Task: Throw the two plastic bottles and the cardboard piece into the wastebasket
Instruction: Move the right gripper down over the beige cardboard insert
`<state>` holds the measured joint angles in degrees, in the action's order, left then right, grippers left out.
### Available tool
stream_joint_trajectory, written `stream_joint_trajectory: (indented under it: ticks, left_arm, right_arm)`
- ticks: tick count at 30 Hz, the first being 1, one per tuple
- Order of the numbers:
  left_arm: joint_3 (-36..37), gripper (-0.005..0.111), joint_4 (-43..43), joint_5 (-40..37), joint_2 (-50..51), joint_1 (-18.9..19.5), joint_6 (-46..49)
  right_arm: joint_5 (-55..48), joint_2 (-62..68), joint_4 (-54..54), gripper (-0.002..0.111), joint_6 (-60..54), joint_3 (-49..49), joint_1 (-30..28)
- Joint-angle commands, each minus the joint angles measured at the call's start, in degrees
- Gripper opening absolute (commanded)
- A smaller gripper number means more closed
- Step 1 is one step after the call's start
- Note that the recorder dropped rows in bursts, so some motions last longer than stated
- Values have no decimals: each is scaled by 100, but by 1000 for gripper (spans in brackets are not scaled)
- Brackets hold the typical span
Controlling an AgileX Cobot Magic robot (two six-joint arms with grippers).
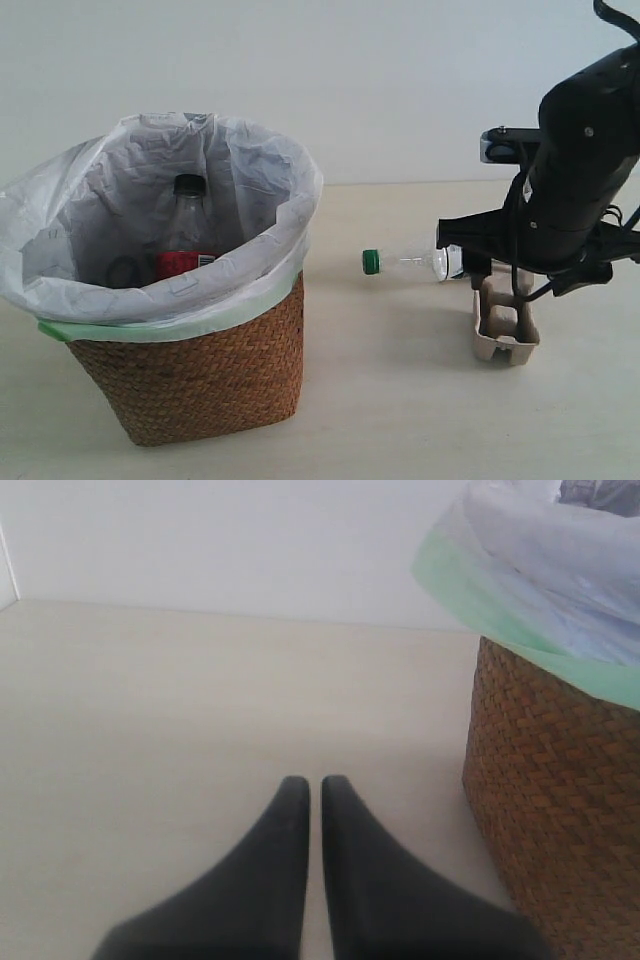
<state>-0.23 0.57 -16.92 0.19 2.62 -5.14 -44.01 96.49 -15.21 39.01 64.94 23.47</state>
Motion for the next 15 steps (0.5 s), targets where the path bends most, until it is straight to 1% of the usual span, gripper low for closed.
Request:
stream_joint_trajectory:
  ticks: [1,8,15]
  left_arm:
    - [23,4,37,0,-19,-47,-41]
    - [23,4,37,0,-19,-47,-41]
    - [23,4,37,0,-19,-47,-41]
  right_arm:
    - [48,146,-30,67,-6,-29,-28]
    - [280,523,-39,67,23,-29,-28]
    - [369,615,-330,67,511,-29,-28]
